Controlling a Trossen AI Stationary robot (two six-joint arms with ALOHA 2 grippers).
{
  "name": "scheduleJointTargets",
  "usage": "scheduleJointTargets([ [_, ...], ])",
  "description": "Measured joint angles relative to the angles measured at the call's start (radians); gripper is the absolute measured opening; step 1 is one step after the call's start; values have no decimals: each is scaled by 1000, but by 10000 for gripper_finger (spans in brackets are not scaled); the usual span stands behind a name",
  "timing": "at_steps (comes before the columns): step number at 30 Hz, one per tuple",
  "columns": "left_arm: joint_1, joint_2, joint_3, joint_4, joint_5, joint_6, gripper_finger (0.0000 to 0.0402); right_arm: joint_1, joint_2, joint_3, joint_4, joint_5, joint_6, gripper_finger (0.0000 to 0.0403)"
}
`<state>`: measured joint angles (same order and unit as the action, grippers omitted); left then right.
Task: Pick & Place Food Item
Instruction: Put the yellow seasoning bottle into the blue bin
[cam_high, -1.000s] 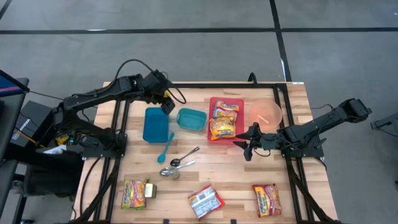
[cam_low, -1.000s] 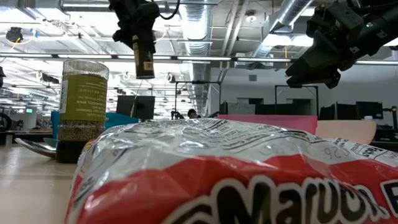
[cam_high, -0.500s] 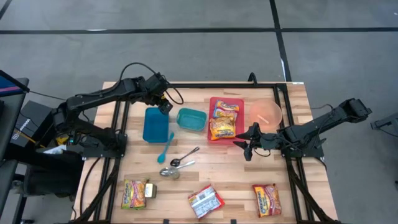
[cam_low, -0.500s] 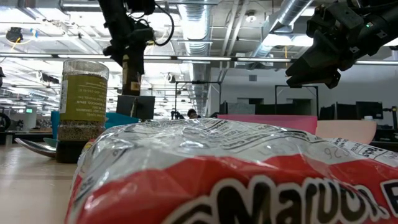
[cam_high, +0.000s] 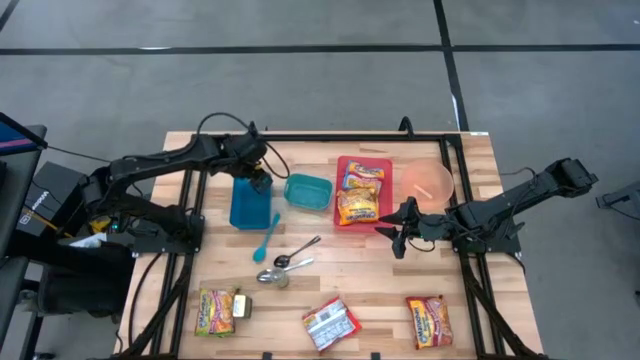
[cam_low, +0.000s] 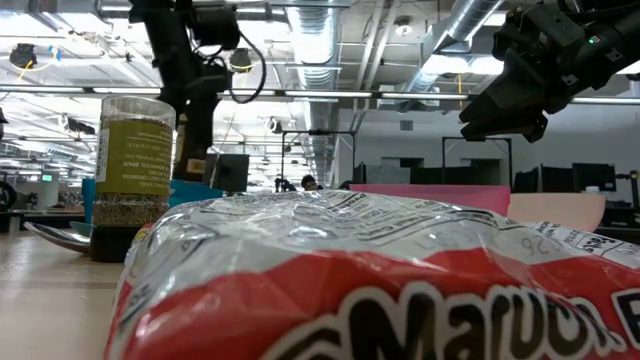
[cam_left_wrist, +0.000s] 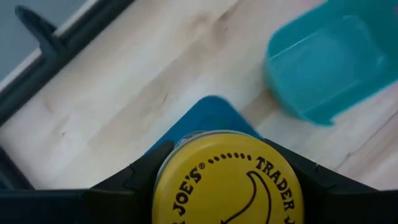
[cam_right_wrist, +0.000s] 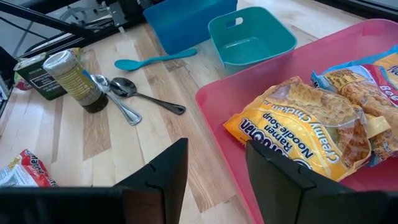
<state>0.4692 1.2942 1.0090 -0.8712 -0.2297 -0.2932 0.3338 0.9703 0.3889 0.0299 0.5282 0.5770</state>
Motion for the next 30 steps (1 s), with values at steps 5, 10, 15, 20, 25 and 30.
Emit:
scheduleJointTargets([
  [5,20,0,-47,12,0,-2,214,0,0,0,0,0,0,156],
  [10,34,0,-90,36,0,-2,214,0,0,0,0,0,0,156],
  [15,50,0,-129,63,0,-2,214,0,0,0,0,0,0,156],
  [20,69,0,-159,95,22,-2,214,0,0,0,0,0,0,156],
  [25,89,0,-187,150,47,0,214,0,0,0,0,0,0,156],
  [30,103,0,-205,162,47,0,214,0,0,0,0,0,0,156],
])
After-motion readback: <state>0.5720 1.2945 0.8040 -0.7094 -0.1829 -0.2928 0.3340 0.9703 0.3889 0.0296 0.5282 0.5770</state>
